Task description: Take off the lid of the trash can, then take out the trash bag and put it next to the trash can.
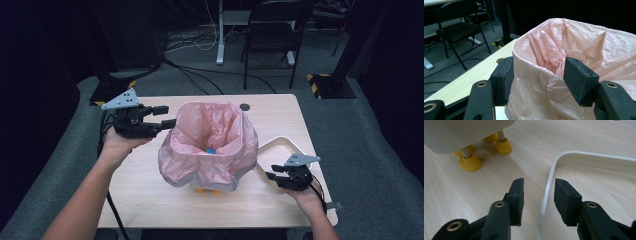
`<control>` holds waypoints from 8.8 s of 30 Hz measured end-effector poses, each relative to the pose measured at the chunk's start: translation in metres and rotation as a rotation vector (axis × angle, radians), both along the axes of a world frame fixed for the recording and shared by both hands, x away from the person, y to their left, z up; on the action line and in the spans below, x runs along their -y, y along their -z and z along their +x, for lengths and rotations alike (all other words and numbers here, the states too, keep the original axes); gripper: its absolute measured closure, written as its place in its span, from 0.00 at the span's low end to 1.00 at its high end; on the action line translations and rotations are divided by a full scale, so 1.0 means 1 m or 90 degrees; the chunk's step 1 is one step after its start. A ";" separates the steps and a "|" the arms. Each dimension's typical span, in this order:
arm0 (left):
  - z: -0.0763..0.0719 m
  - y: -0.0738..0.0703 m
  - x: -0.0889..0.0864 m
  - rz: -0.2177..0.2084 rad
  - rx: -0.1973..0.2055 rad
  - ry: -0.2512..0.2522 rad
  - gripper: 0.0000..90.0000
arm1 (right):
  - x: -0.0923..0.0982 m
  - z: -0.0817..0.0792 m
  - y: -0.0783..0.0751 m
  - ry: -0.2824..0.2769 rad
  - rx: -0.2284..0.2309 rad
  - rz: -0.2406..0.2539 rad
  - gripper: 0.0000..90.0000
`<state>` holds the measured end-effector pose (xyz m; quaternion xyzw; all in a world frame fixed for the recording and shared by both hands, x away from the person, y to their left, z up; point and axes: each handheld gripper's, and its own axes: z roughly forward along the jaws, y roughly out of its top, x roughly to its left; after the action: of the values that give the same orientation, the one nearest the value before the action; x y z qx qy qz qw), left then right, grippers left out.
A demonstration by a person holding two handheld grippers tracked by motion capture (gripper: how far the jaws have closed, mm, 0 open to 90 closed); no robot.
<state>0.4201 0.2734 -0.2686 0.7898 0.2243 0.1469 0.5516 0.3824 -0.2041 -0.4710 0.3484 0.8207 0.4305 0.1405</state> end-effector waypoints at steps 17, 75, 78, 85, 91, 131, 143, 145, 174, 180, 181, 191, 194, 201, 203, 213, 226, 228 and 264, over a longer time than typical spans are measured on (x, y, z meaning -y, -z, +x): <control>0.009 -0.001 0.007 0.011 -0.009 -0.007 0.46 | -0.010 -0.009 -0.030 -0.022 0.044 0.062 0.58; 0.052 -0.016 0.043 0.091 -0.011 -0.023 0.98 | -0.007 -0.024 -0.055 -0.024 0.095 0.086 0.56; 0.050 -0.019 0.042 0.092 -0.005 -0.020 0.98 | -0.006 -0.024 -0.058 -0.022 0.099 0.090 0.55; 0.044 -0.027 0.038 0.068 0.002 -0.008 0.99 | -0.006 -0.027 -0.064 -0.025 0.107 0.095 0.55; 0.034 -0.031 0.039 0.065 0.002 0.021 0.99 | -0.013 -0.031 -0.076 -0.048 0.127 0.111 0.53; 0.028 -0.026 0.029 0.064 0.006 0.017 0.99 | -0.078 -0.040 -0.135 -0.094 0.164 0.144 0.17; 0.028 -0.025 0.027 0.063 0.004 0.015 0.99 | -0.089 -0.042 -0.132 -0.135 0.172 0.147 0.43; 0.029 -0.024 0.027 0.060 0.002 0.015 0.99 | -0.088 -0.043 -0.132 -0.137 0.178 0.146 0.47; 0.024 -0.033 0.032 0.014 -0.007 0.046 0.99 | -0.059 -0.053 -0.160 -0.133 0.258 0.160 0.97; 0.017 -0.041 0.034 -0.003 -0.004 0.065 0.99 | -0.059 -0.052 -0.173 -0.140 0.277 0.165 0.97; 0.017 -0.042 0.034 -0.005 -0.003 0.069 0.99 | -0.060 -0.051 -0.176 -0.146 0.284 0.164 0.97; 0.005 -0.050 0.040 -0.031 -0.008 0.106 0.99 | -0.072 -0.049 -0.196 -0.178 0.303 0.164 0.97; 0.001 -0.052 0.042 -0.034 -0.010 0.118 0.99 | -0.077 -0.048 -0.205 -0.195 0.310 0.165 0.97; -0.007 -0.055 0.049 -0.034 -0.007 0.139 0.99 | -0.093 -0.040 -0.220 -0.221 0.313 0.140 0.97; -0.010 -0.055 0.052 -0.034 -0.008 0.148 0.99 | -0.098 -0.038 -0.222 -0.227 0.311 0.134 0.97; -0.019 -0.049 0.063 -0.030 -0.014 0.166 0.99 | -0.119 -0.025 -0.222 -0.248 0.289 0.131 0.97; -0.017 -0.042 0.067 -0.032 -0.033 0.178 0.99 | -0.136 -0.004 -0.221 -0.253 0.275 0.115 0.98; -0.016 -0.041 0.067 -0.034 -0.035 0.175 0.99 | -0.138 -0.001 -0.221 -0.252 0.274 0.111 0.98; -0.005 -0.032 0.069 -0.005 -0.034 0.112 0.33 | -0.156 0.019 -0.226 -0.252 0.278 0.086 0.98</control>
<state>0.4146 0.2046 -0.2366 0.8078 0.1693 0.0759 0.5595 0.4016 -0.0479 -0.2450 0.0893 0.7923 0.5682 0.2036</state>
